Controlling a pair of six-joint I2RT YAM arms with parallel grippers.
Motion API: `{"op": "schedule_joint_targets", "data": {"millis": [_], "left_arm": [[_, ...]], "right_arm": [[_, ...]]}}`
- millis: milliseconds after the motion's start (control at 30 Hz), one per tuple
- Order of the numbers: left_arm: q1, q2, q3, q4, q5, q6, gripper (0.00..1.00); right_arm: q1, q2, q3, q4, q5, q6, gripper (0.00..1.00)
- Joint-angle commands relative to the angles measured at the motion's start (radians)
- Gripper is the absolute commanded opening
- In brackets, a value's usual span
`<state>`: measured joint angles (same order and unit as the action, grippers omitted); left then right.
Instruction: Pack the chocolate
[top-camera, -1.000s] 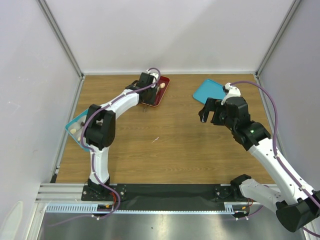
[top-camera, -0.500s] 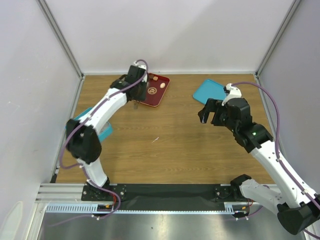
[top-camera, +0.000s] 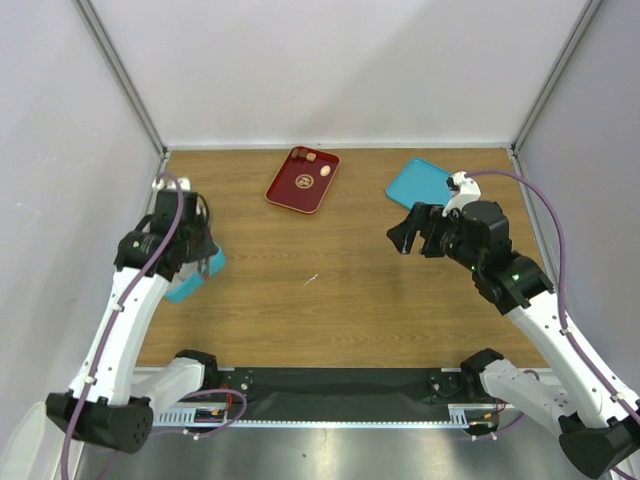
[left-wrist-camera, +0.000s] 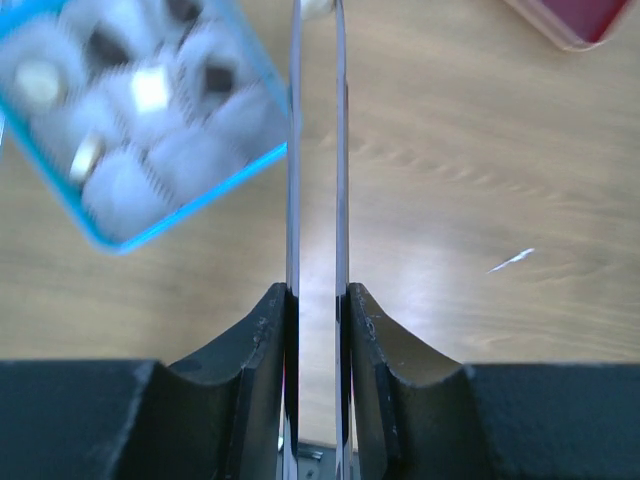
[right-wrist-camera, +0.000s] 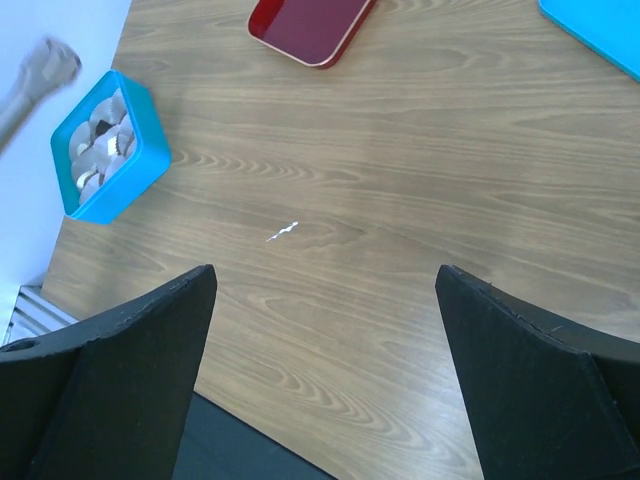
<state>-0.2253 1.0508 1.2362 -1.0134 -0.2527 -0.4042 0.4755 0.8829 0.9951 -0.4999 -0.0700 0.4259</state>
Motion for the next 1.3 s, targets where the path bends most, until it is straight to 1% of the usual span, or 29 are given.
{"op": "schedule_joint_targets", "data": {"millis": [0,100,267,500,667,767,933,1067,1267], "left_arm": [[0.066,-0.058,-0.081,-0.048,0.038,-0.056,0.17],[0.09,-0.087,-0.116,-0.05,0.053,-0.062,0.17],[0.092,-0.103,-0.161,-0.068,0.041,-0.079,0.16],[0.092,-0.149,-0.225,-0.045,0.015,-0.09,0.19],[0.099,-0.137,-0.256,-0.013,-0.003,-0.079,0.21],[0.115,-0.121,-0.28,0.012,0.003,-0.071,0.21],[0.124,-0.11,-0.282,0.038,0.015,-0.064,0.24],[0.127,-0.095,-0.291,0.047,0.041,-0.061,0.25],[0.129,-0.092,-0.3,0.045,0.05,-0.067,0.3]], "right_arm": [[0.021,-0.016,0.004,0.04,-0.025,0.002,0.99],[0.034,-0.015,0.002,0.046,-0.024,0.005,0.99],[0.034,-0.018,0.007,0.038,-0.019,0.005,0.99],[0.032,-0.033,0.014,0.02,-0.007,0.008,0.99],[0.034,-0.038,0.016,0.017,-0.008,0.01,0.99],[0.032,-0.041,0.019,0.012,-0.002,0.011,0.99],[0.035,-0.041,0.013,0.012,0.003,0.013,0.99],[0.035,-0.038,0.014,0.014,0.007,0.01,0.99],[0.034,-0.041,0.005,0.015,0.009,0.008,0.99]]}}
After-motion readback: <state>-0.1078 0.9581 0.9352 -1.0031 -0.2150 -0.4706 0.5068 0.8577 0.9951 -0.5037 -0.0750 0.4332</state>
